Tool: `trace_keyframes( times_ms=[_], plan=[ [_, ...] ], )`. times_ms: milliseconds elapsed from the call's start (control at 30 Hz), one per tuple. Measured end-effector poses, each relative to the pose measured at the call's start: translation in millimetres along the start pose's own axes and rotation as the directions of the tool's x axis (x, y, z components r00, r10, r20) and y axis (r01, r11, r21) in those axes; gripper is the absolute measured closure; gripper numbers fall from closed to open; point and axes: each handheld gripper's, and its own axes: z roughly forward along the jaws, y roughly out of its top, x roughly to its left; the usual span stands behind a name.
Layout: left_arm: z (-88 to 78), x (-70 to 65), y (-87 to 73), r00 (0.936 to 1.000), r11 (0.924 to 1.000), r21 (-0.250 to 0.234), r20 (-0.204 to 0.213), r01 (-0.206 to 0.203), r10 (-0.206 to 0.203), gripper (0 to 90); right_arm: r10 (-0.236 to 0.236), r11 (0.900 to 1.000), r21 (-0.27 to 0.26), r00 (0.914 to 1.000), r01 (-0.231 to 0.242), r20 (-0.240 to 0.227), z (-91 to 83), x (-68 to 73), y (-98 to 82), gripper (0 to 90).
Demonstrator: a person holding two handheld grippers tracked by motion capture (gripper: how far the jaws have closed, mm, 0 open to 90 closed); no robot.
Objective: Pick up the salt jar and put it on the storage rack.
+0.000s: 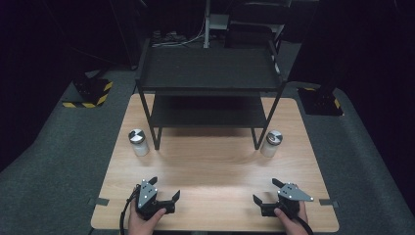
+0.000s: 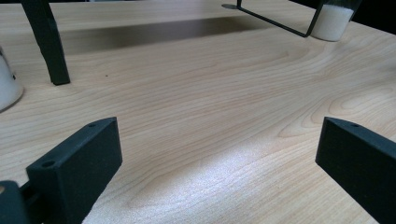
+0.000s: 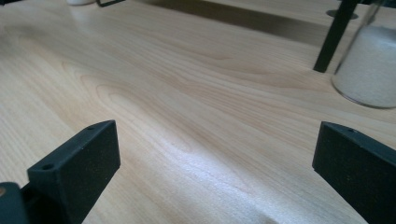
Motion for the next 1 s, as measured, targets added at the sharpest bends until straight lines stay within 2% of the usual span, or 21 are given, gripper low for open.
trace_keyframes(
  times_ms=[133,400,667,933,1000],
  plan=[
    [1.2,-2.2,1.3,0.9999,0.9999,0.007,-0.005,-0.01,0.01,0.5,0.003,1.0,-0.008,1.0,-0.003,-0.004,-0.7,-0.6,-1.4,0.5],
    [3.1,-0.4,1.2,0.9999,1.0,-0.001,-0.008,0.008,-0.008,0.5,0.016,1.0,-0.015,0.9998,-0.016,-0.009,-1.2,-2.9,-2.7,0.5],
    [-4.6,6.9,-2.8,0.9986,0.9996,-0.018,-0.047,0.021,-0.022,0.5,0.017,1.0,-0.014,0.9998,-0.017,-0.011,-1.1,-3.3,-2.6,0.5],
    [-12.1,12.0,-4.2,0.994,0.9982,-0.045,-0.1,0.039,-0.043,0.6,0.019,1.0,-0.014,0.9998,-0.019,-0.011,-1.0,-3.4,-2.6,0.5],
    [-14.1,13.0,-3.7,0.9879,0.9949,-0.064,-0.129,0.078,-0.086,0.6,0.019,1.0,-0.016,0.9998,-0.019,-0.006,-1.3,-2.8,-2.9,0.5]
  ],
)
